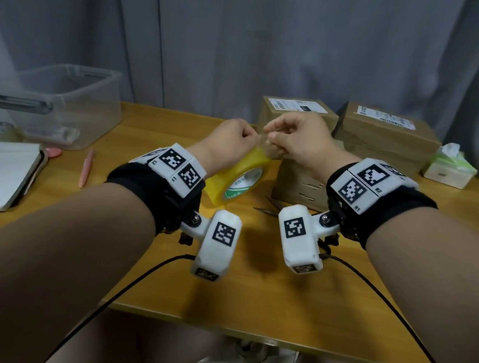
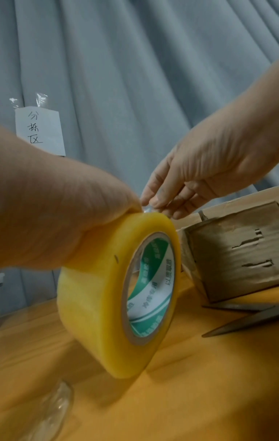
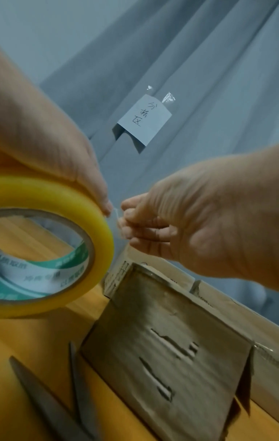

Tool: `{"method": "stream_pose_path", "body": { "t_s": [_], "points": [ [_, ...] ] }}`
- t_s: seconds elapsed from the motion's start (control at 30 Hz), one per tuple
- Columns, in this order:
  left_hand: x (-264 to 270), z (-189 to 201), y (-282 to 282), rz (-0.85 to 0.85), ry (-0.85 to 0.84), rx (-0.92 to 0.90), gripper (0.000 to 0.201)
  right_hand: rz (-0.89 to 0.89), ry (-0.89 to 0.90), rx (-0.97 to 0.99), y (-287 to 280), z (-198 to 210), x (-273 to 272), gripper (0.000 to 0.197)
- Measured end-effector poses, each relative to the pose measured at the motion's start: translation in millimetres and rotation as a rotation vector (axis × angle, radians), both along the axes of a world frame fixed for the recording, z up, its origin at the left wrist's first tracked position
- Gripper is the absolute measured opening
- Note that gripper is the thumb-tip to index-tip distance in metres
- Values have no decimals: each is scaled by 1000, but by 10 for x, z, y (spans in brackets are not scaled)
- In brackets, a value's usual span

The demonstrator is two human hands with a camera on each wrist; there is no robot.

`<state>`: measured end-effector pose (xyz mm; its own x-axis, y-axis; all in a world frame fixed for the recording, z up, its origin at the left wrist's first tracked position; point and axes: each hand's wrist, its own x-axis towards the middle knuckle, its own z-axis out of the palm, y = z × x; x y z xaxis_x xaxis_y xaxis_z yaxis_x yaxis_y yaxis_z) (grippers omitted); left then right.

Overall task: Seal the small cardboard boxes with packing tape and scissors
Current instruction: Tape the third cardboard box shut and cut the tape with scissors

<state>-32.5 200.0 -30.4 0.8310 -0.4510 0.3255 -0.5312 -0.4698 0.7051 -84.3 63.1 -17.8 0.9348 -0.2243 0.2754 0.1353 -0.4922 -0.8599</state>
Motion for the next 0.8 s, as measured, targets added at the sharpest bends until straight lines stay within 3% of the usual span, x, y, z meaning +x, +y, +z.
{"method": "stream_pose_path", "body": {
  "t_s": [0.2, 0.5, 0.8],
  "points": [
    [-80, 3, -47, -26, -18, 18, 11, -25, -14, 47, -61, 5, -128, 23],
    [-200, -15, -88, -70, -14, 20, 13, -19, -25, -68, -121, -98, -277, 31],
    [-295, -36, -77, -77, -61, 40, 10, 12, -37, -100, -202, -116, -437, 20]
  ]
}}
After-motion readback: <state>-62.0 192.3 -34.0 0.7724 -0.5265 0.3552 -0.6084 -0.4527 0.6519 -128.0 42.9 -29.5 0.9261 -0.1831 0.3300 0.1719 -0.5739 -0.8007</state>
